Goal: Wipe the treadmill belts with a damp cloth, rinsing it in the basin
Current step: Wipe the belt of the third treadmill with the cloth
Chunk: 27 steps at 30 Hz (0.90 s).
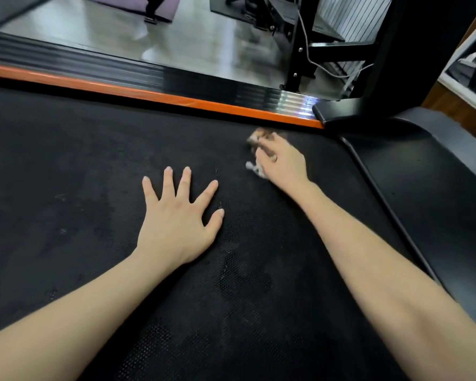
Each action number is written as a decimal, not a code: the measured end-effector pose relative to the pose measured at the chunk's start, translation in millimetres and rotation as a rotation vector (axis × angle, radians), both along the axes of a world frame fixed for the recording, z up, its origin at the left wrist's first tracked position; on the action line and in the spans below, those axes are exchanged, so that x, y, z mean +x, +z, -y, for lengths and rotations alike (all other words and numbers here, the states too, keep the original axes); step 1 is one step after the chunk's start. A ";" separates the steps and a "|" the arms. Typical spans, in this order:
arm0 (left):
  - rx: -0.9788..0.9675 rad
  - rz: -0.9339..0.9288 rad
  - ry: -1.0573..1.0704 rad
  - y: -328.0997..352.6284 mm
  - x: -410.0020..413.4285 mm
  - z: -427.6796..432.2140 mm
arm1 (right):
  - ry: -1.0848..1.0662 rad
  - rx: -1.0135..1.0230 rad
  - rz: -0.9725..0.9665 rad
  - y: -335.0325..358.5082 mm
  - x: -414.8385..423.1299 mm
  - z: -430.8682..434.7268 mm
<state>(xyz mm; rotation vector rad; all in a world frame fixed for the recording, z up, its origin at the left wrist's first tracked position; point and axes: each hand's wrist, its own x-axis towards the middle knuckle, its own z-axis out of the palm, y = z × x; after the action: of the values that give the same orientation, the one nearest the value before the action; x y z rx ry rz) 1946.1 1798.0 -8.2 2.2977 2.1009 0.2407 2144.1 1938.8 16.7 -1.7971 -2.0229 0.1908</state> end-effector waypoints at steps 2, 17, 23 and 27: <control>-0.014 -0.012 0.000 -0.5 0.1 -0.7 | 0.254 0.031 -0.001 -5.6 -2.4 65.9; -0.009 -0.012 0.011 1.1 0.9 0.3 | 0.225 0.199 0.005 0.7 -32.5 -6.4; -0.052 -0.031 0.002 5.1 0.1 0.8 | 0.446 0.145 0.043 1.0 19.5 167.0; -0.063 -0.031 0.002 8.0 -0.3 1.1 | 0.638 0.044 0.076 4.6 56.9 272.7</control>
<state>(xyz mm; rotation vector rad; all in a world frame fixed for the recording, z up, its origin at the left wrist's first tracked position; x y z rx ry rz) 1945.7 1796.9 -0.2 2.2787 2.0926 0.1377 2201.0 1666.1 21.3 -1.0915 -2.5717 0.2614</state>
